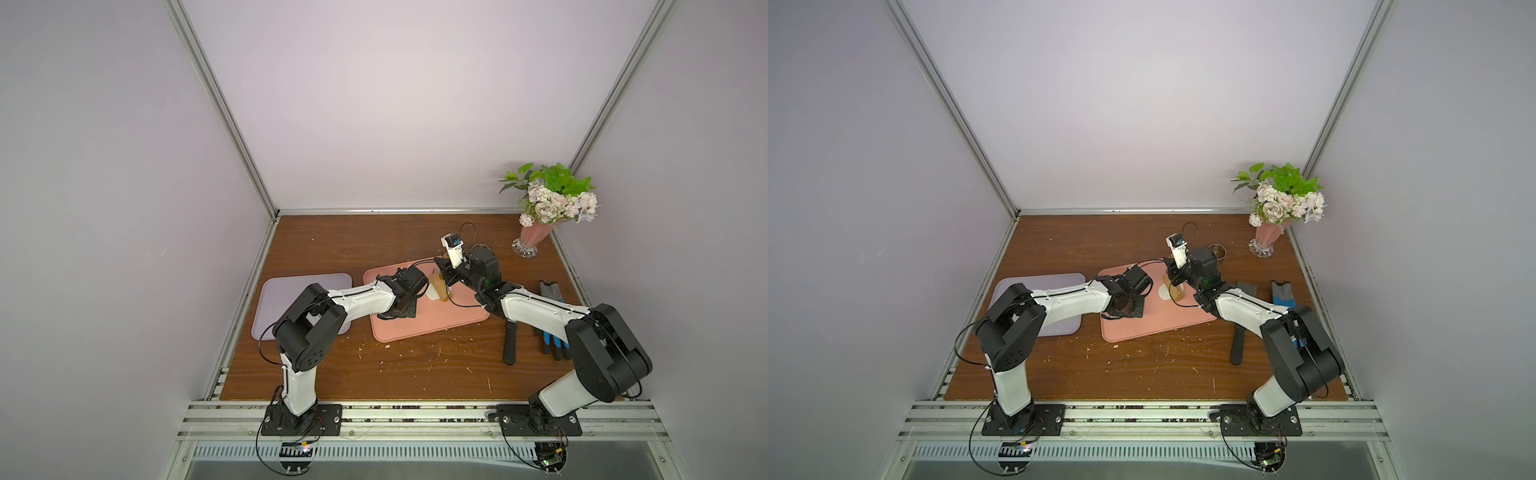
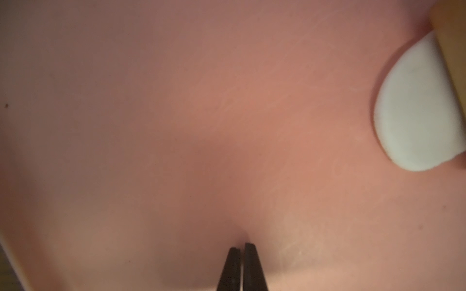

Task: Roll out the dumpling wrappers from the dough
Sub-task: Flatten out the dough on the work surface.

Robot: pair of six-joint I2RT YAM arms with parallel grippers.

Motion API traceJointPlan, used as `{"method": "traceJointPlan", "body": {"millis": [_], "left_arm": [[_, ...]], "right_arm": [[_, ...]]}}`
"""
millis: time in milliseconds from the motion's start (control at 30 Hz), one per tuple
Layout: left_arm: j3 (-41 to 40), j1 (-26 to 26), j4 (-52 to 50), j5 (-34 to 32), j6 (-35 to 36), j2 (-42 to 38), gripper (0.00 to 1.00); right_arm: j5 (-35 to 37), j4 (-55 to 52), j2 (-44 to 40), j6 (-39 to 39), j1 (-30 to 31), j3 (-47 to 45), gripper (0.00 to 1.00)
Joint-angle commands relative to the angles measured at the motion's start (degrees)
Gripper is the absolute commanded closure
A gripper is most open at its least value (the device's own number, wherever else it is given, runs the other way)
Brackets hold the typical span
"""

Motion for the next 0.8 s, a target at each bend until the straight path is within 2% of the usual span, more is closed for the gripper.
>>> {"method": "traceJointPlan", "body": {"millis": [0, 67, 167, 567, 767], "left_arm": [[-3.56, 0.98, -5.68, 0.36, -0.07, 2.59, 1.00], [-4.06, 1.07, -5.71, 0.20, -0.07, 2.32, 1.00], [-4.68, 1.20, -5.71, 0.00, -0.30, 2.31, 1.00], [-4.80, 1.25, -5.70, 0.08, -0.51, 2.32, 1.00], [-5.01, 1.25, -5.70, 0.00, -0.51, 2.14, 1.00]], "right_arm": [[5.28, -20.22, 1.13, 5.91, -2.81, -4.22, 1.00], [7.20, -20.75, -1.05, 6.14, -5.47, -5.09, 1.00], [8.67, -23.61, -1.58, 5.80, -6.41, -3.91, 1.00], [16.50, -30.11, -2.66, 8.53, -7.40, -3.20, 1.00], [18.27, -33.31, -3.29, 10.16, -9.32, -2.49, 1.00]]}}
